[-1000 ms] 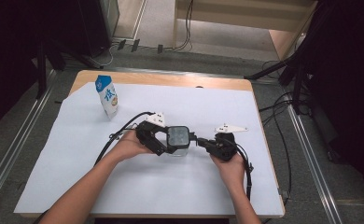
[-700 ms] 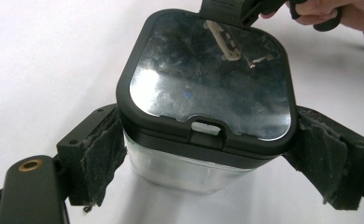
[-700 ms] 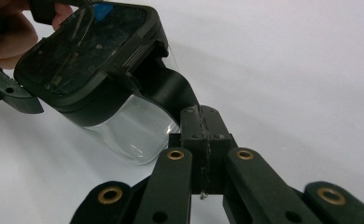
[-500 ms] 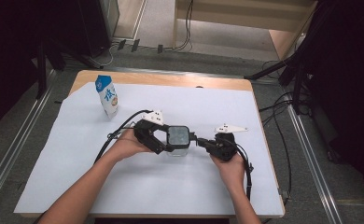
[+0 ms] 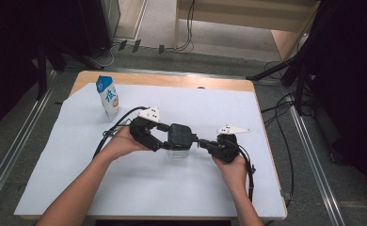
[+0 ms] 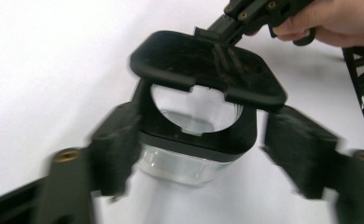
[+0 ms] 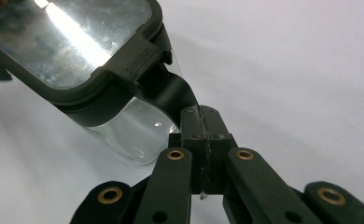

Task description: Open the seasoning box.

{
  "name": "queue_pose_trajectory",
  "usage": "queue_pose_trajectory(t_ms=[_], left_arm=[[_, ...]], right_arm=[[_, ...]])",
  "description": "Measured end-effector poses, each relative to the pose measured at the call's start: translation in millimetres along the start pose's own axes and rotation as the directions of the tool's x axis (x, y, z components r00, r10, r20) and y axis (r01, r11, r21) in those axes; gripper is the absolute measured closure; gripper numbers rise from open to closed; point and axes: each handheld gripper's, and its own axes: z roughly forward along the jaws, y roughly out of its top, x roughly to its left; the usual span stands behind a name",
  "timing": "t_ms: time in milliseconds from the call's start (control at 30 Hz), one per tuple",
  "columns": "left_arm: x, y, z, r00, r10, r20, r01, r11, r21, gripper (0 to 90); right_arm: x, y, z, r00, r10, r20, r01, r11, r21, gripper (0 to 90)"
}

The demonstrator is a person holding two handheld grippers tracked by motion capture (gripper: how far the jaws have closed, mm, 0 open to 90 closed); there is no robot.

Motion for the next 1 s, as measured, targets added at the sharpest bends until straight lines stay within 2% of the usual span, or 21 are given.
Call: queue_pose_trajectory(t_ms=[33, 233, 333, 533, 633, 767, 833, 933, 1000], left_arm=[[0.8, 0.6, -2.1, 1.0, -0.006, 0.002, 0.006, 1.0, 0.0, 35.7], [-3.1, 5.0, -7.9, 0.9998, 0.016, -0.015, -0.016, 0.9995, -0.026, 49.6], [-4.3, 8.1, -7.4, 0.9998, -0.019, 0.012, 0.019, 0.9991, -0.037, 58.2], [-12.1, 13.4, -0.7, 0.9976, -0.017, 0.067, 0.019, 0.9994, -0.029, 72.7], [-15.3, 15.5, 3.3, 0.9973, -0.02, 0.07, 0.023, 0.9992, -0.032, 80.1], [-15.4, 18.9, 4.8, 0.9982, -0.039, 0.046, 0.041, 0.9983, -0.04, 85.5], [-13.3, 21.7, 6.9, 0.9971, -0.058, 0.049, 0.06, 0.9976, -0.035, 87.2], [-11.6, 27.0, 12.0, 0.9962, -0.065, 0.058, 0.066, 0.9977, -0.018, 89.3], [-12.0, 29.9, 13.9, 0.9958, -0.062, 0.067, 0.064, 0.9975, -0.029, 90.0]], right_arm=[[-0.1, 0.0, 0.0, 1.0, 0.002, -0.002, -0.002, 1.0, 0.0, 90.0], [0.0, -0.1, 0.0, 1.0, 0.004, -0.003, -0.004, 1.0, 0.0, 90.0], [-0.5, -0.2, 0.0, 0.9999, 0.009, -0.006, -0.009, 1.0, 0.0, 90.0], [-0.3, -0.5, 0.2, 1.0, 0.006, -0.005, -0.006, 1.0, -0.005, 90.0], [0.0, -0.7, 0.2, 0.9999, 0.009, -0.004, -0.009, 1.0, -0.006, 90.0], [-0.6, -0.9, 0.3, 0.9999, 0.01, -0.007, -0.01, 1.0, -0.007, 90.0], [-0.6, -1.0, 0.3, 0.9998, 0.016, -0.01, -0.016, 1.0, -0.008, 90.0], [-0.5, -1.0, 0.3, 0.9999, 0.014, -0.009, -0.014, 1.0, -0.008, 90.0], [-0.6, -1.0, 0.3, 0.9999, 0.011, -0.01, -0.011, 1.0, -0.008, 90.0]])
